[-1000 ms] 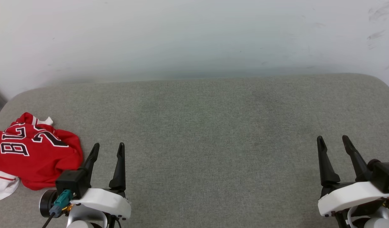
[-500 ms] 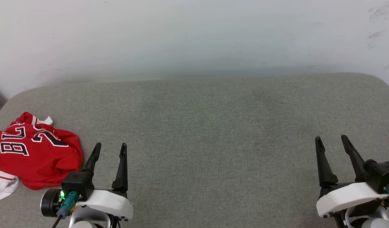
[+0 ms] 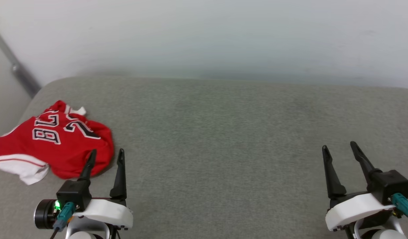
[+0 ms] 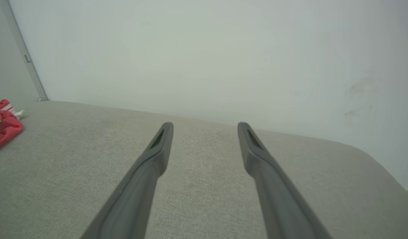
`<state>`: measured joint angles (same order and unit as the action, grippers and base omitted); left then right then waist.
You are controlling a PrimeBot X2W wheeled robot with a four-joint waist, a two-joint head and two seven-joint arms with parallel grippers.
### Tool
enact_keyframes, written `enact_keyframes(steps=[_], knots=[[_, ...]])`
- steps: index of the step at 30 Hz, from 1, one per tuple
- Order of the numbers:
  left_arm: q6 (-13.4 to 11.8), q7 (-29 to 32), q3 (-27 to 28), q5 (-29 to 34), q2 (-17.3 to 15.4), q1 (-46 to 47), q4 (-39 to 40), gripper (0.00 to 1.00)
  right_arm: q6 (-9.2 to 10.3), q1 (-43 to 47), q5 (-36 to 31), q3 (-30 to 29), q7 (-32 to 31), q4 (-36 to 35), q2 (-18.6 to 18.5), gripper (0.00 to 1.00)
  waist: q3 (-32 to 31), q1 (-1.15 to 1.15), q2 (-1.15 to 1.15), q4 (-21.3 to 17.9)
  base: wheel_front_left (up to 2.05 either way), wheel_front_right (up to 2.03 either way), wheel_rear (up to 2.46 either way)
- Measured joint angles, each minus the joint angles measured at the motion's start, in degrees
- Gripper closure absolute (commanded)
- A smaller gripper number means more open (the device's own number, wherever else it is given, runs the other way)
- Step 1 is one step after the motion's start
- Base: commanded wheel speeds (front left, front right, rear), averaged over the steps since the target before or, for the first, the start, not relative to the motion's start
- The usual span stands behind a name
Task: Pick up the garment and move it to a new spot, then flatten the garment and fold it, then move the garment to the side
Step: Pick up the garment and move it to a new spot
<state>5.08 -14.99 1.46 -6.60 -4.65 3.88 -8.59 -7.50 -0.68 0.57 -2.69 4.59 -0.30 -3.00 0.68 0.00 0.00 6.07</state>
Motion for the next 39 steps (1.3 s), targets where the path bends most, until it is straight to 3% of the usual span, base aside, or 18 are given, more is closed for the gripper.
enact_keyframes(steps=[12, 28, 39], knots=[[-0.03, -0.08, 4.05, -0.64, 0.49, -0.2, 0.29, 0.0, 0.0, -0.55, 0.68, 5.12, -0.09, 0.07, 0.04, 0.0, 0.16, 0.0, 0.0, 10.77, 0.0, 0.0, 0.0], [0.26, -0.08, 7.9, -0.74, 1.37, -1.94, 1.21, 0.0, 0.0, -0.95, 1.58, 5.81, -1.69, -1.88, 0.07, 0.0, 0.57, 0.0, 0.0, 24.05, 0.0, 0.0, 0.0], [1.47, -0.08, 8.93, -3.12, 1.4, 2.81, -0.23, 0.0, 0.0, -3.64, 1.27, 5.82, -2.93, -3.3, 0.08, 0.0, 2.93, 0.0, 0.0, 22.13, 0.0, 0.0, 0.0]])
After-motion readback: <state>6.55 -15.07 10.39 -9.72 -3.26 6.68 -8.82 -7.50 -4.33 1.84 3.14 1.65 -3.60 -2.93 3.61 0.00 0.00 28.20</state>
